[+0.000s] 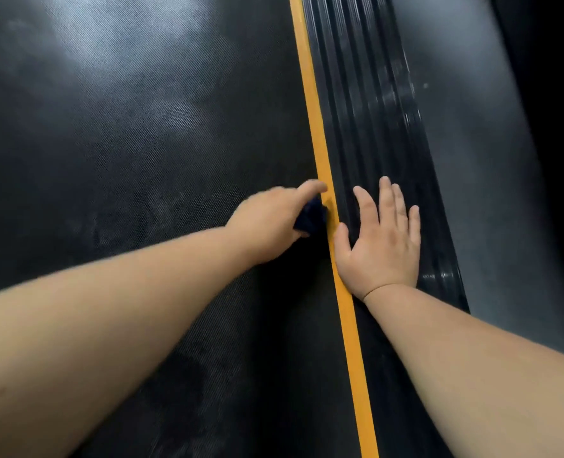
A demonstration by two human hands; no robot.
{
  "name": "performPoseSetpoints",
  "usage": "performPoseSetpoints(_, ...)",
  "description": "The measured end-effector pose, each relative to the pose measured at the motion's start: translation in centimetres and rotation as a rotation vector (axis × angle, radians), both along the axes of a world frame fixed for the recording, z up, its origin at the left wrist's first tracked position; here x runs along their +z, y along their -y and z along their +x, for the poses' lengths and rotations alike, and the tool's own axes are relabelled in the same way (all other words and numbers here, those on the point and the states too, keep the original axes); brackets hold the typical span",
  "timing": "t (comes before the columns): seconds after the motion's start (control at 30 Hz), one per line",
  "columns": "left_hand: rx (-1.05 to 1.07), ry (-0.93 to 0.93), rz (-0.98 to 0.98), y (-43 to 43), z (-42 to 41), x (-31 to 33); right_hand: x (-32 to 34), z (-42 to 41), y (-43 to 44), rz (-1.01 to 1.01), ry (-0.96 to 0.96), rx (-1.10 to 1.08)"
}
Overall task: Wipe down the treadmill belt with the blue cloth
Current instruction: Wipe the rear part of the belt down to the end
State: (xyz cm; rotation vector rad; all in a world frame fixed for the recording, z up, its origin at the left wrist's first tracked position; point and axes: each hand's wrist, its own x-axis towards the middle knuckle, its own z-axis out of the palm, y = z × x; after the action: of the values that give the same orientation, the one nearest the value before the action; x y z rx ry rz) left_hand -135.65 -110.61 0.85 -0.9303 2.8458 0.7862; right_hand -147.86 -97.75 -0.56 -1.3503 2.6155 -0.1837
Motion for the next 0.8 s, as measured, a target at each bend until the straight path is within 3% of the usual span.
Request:
performPoseSetpoints(0.2, 0.444, -0.044, -0.132, 5.3, -3.3, -1.2, -0.1, 0.0, 0.1, 0.011, -0.023, 0.005)
performPoseSetpoints(0.43, 0.177, -0.210, -0.095, -6.2, 1.8, -1.9, 0.0, -0.3, 0.0, -0.005, -0.011, 0.014)
performPoseSetpoints(0.57, -0.044, -0.161, -0.081, -7.1, 4.0, -1.9, -0.1, -0.1, 0.1, -0.023, -0.021, 0.005)
performPoseSetpoints(0.73, 0.300, -0.070, -0.101, -2.6, 2.7, -1.4, 0.0, 0.0, 0.1, -0.003, -0.010, 0.016)
performPoseSetpoints(0.8, 0.332, -0.052, -0.100, -2.6, 2.0, -1.7, -0.1, -0.1, 0.0, -0.022, -0.020, 0.010)
